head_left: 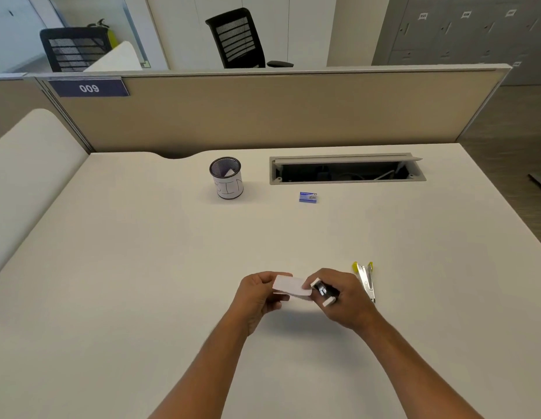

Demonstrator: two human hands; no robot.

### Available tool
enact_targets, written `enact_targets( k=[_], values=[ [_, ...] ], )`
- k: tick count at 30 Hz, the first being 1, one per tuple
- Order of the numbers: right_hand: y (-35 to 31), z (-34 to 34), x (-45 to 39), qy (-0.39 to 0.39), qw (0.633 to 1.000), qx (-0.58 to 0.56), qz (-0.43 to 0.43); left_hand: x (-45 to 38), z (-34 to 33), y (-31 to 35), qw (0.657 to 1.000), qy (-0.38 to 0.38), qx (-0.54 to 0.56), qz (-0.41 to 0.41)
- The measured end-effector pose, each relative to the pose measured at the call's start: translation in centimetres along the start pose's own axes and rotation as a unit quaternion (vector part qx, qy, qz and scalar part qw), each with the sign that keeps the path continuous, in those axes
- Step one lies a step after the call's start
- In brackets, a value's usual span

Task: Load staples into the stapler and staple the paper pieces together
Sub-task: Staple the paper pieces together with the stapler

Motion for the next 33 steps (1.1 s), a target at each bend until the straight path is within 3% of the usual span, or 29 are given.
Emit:
enact_targets(
  k=[4, 10, 17, 24, 28, 31, 33],
  values=[
    [-1.2, -0.2, 0.1, -0.004, 0.995, 0.072, 0.072, -0.1, -0.3, 0.2, 0.998, 0.019, 0.052, 0.01],
    [-1.2, -0.2, 0.0, 0.01, 0.99, 0.121, 0.076, 0.3, -1.2, 0.3, 0.984, 0.048, 0.166, 0.048],
    [-0.9, -0.2, 0.1, 0.031, 0.99, 0.127, 0.049, 0.8, -2.0, 1.0, 0.987, -0.022, 0.162, 0.0],
    [-0.5, 0.0, 0.0, -0.008, 0.993, 0.113, 0.034, 0.3, -0.9, 0.8, 0.988, 0.052, 0.138, -0.051],
    [0.7, 0.4, -0.3, -0.106, 0.991, -0.01, -0.076, 0.4, -0.7, 1.0, 0.99, 0.045, 0.119, -0.062],
    [0.9, 1.9, -0.9, -0.017, 0.985, -0.116, -0.126, 0.5, -0.7, 1.1, 0.991, 0.043, 0.11, -0.063],
    [1.2, 2.2, -1.6, 0.009, 0.977, -0.123, -0.174, 0.6, -1.0, 1.3, 0.991, 0.036, 0.11, -0.064]
  ],
)
Point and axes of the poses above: each hand's wrist, its own x-axis away from the middle knuckle, its own z-axis out of the back of the hand, y = z × x, the point moved 7 cm from there along -x, towards the middle knuckle, and after that the axes turned 13 degrees about -z, right-handed, at the moved point
